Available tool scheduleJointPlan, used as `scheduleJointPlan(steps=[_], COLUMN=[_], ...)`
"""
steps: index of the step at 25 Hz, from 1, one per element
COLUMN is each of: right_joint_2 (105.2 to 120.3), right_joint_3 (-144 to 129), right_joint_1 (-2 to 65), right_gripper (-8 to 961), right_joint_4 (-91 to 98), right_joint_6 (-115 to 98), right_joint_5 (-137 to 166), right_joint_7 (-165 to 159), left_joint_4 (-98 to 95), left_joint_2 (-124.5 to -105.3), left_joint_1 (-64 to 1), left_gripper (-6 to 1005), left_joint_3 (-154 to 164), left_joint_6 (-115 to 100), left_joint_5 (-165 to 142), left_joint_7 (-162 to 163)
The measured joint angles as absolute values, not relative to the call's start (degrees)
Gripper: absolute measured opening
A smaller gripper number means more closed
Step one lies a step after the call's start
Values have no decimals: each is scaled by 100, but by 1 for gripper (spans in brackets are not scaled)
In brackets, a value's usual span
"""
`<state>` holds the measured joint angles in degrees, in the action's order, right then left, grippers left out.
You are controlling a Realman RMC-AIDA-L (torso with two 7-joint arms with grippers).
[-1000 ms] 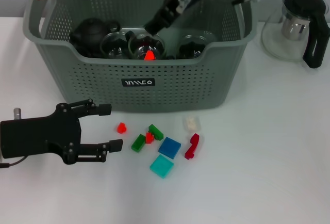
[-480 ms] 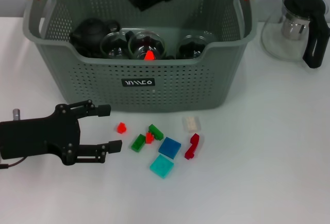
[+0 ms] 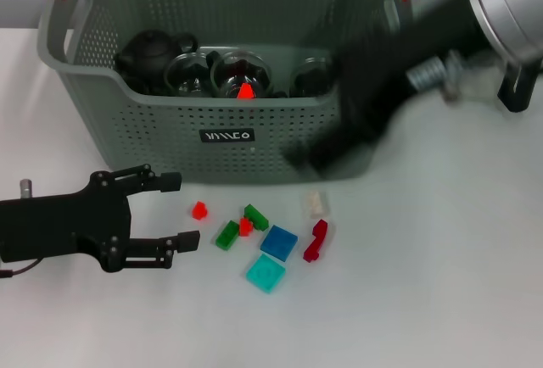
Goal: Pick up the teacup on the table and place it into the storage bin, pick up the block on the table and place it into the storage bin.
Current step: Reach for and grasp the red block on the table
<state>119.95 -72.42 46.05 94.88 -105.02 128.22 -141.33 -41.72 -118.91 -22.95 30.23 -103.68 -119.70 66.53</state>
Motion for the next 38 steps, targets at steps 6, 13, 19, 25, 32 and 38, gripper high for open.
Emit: scheduleJointPlan(steps=[6,13,19,25,32,38], right_joint_2=[12010,12031,12038,12058,12074,12080], right_joint_3=[-7333,-7820,-8253,-8842,-9506,-10020], right_joint_1=[4339,4463,4983,5329,5464,5428], right_gripper=[942,945,943,942,940,941], right_joint_4=[9365,8271,6930,6193,5639,5582], right_joint_6=[-11265,-10936,-10170,-9327,-8500,-8072], right_joint_5=[12990,13659,14002,14084,14101,14107], right_joint_7=[-14178,-14418,-14571,-14704,-14937,-15162], left_joint_4=[-4173,-4181,-4194,-4181,-4173,-4164], left_joint_2=[-11891,-11884,-11874,-11874,-11874,-11874], left_joint_1=[-2310,-2320,-2321,-2319,-2312,-2318], left_gripper=[872,872,872,872,873,873], left_joint_3=[3023,3023,3047,3057,3043,3053], left_joint_6=[-10350,-10337,-10358,-10319,-10317,-10318], left_joint_5=[-11969,-11996,-12001,-12015,-12016,-12016], left_joint_7=[6653,6622,6602,6600,6600,6600])
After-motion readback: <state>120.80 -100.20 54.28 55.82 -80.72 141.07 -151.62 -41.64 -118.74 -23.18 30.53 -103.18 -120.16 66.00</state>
